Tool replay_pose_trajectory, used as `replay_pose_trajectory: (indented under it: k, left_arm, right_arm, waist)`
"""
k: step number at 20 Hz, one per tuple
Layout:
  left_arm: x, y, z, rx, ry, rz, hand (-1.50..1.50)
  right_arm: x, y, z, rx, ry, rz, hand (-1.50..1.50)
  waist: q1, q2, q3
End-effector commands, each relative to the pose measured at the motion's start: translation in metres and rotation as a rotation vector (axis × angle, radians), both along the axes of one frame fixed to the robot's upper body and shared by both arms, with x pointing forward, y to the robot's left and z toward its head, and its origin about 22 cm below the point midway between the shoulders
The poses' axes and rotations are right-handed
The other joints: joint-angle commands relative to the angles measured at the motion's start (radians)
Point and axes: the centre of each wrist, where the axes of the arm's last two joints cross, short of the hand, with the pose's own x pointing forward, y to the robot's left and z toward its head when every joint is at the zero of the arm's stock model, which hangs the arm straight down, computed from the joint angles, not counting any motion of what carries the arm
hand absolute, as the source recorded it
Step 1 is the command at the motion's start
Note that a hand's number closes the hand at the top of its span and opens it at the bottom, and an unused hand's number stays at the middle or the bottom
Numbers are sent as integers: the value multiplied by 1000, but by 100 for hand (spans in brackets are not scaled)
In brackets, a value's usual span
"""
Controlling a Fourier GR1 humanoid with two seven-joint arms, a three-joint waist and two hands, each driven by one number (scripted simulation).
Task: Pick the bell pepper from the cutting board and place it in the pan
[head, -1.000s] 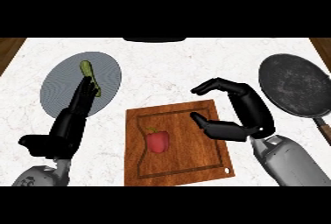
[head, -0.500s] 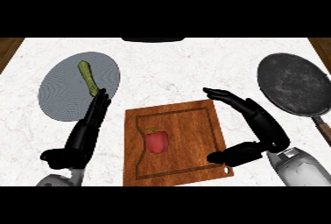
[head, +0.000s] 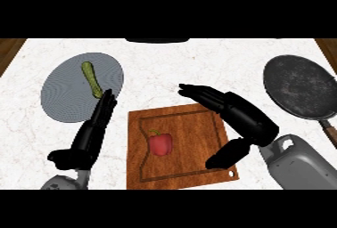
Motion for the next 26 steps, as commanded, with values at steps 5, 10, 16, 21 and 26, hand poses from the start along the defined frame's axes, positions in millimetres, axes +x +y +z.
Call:
replay_pose_trajectory:
  k: [5,10,16,21,26]
  left_arm:
    - [10,-8,8,5,-2,-2,0]
    - [4,-5,4,-16,-6,4,0]
    - [-10,4,-17,-16,-3,-5,0]
    - [-9,0,-2,-7,-3,-10,0]
    - [-18,4,4,-11,2,-6,0]
  right_arm:
    - [8,49,4,-402,-18,43,-150]
    - [-21,100,-24,-553,-53,35,-150]
    - [-14,103,-32,-555,11,19,-150]
    - [-22,115,-31,-582,21,3,-150]
    - [5,108,-56,-529,34,-12,-150]
  waist:
    - [5,3,0]
    - [-1,1,1]
    - [-4,2,1]
    - [-5,1,1]
    - [0,2,1]
